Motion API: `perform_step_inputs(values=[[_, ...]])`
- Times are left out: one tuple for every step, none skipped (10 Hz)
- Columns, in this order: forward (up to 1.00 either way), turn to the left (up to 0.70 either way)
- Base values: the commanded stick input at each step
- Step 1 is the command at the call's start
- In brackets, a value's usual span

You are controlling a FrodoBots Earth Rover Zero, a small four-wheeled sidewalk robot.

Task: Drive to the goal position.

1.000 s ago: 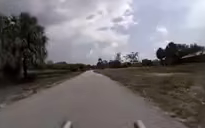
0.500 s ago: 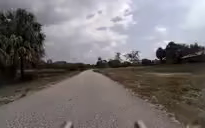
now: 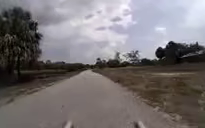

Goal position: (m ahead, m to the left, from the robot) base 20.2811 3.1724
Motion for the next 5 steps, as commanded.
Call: perform_step_inputs(values=[[0.85,0.00],[0.85,0.00],[0.85,0.00],[0.85,0.00],[0.85,0.00]])
